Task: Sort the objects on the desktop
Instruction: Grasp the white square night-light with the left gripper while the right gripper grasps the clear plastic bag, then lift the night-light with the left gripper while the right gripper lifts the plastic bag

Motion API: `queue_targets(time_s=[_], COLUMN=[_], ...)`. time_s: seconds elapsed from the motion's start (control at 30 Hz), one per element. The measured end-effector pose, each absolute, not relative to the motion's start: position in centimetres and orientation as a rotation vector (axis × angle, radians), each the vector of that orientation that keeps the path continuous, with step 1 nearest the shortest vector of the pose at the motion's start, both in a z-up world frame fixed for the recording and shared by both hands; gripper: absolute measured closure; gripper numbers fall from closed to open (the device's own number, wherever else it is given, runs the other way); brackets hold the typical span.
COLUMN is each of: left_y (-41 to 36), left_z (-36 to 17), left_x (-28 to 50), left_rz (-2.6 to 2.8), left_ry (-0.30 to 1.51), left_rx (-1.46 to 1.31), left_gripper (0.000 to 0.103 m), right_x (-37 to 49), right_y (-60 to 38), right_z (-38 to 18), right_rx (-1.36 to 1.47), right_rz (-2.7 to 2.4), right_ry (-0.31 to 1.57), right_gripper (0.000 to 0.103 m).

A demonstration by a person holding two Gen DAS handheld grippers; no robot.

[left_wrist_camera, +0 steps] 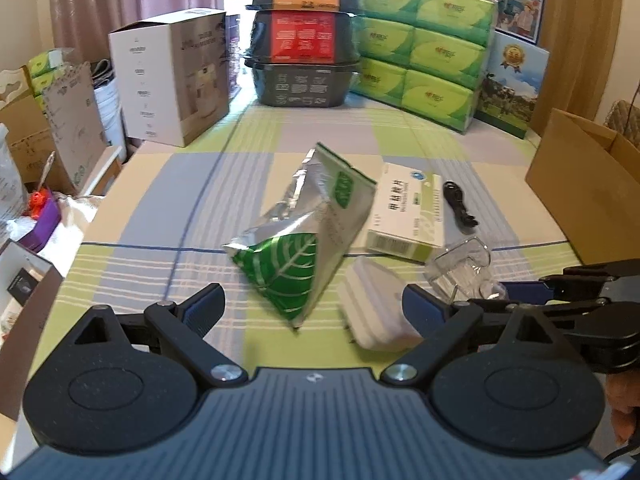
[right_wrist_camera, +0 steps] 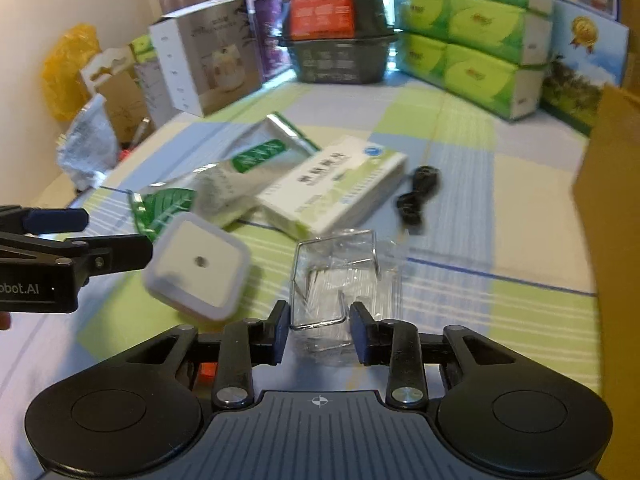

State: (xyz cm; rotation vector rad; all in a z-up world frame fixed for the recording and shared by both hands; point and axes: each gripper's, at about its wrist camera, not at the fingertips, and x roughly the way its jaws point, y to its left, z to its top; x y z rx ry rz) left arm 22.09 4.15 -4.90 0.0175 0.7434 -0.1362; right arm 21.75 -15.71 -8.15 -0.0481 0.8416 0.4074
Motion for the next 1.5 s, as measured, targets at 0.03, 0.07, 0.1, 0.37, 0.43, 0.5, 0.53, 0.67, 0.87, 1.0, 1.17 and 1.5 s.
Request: queue_targets(time_s=[0.03,0.07,0.1,0.37,0.43,0.5,0.53,0.67,0.87,1.0,1.17,1.5], left_y=[3.6,3.1,2.6,0.1,-0.1,-0.3,-0.4,-1.1,-2.9,-2.9,-2.2,-2.3], left_z=[-5.0,-5.1,-5.2,-7.3,-7.7,-8.0,-8.1,-8.3,-8.9,-9.6,-9.3,-8.4], left_x=[22.2,22.3,22.4,23.8,24.1,24.1,24.1,24.0,23.6,23.9,23.8,23.2], left_rz=[-0.148,-0.160,-0.173,-0.210,-0.211,-0.204,-0.204,-0.219,-0.208,-0.191,-0.202,-0.290], left_ry=[0.740,0.738,0.736,0.789,0.802,0.804,0.797,0.782,0.747,0.778,0.790,0.768], left_rx=[0.024,0.033,0.046,0.104,0.110,0.127,0.137,0.183,0.322,0.335,0.300,0.238], left_gripper=[0.010,0.010,0.010,0.026,0.033,0.035,0.035,0.033,0.026,0.030,0.039,0.054], right_x=[21.7,21.8,21.8,21.3,21.3,21.2,21.2,21.3,21.6,21.8,21.7,21.5], right_y=[-16.1,-16.5,-17.0,-19.1,-18.9,-18.7,-18.8,-19.0,-19.3,-19.5,-19.5,-19.0], right_z=[-8.1,-8.2,-8.2,-8.1,-8.1,-8.0,-8.0,-8.0,-8.4,-8.6,-8.7,-8.1], right_rx=[-0.049,-0.049,-0.050,-0.048,-0.063,-0.075,-0.075,-0.069,-0.063,-0.058,-0.051,-0.054], right_rz=[0.388,0.366,0.346,0.305,0.307,0.302,0.297,0.282,0.271,0.268,0.271,0.283], right_ry=[0.846,0.853,0.856,0.852,0.846,0.840,0.839,0.839,0.859,0.866,0.869,0.851], right_gripper=[0.074,0.074,0.074,0.073,0.069,0.055,0.046,0.043,0.043,0.043,0.043,0.074])
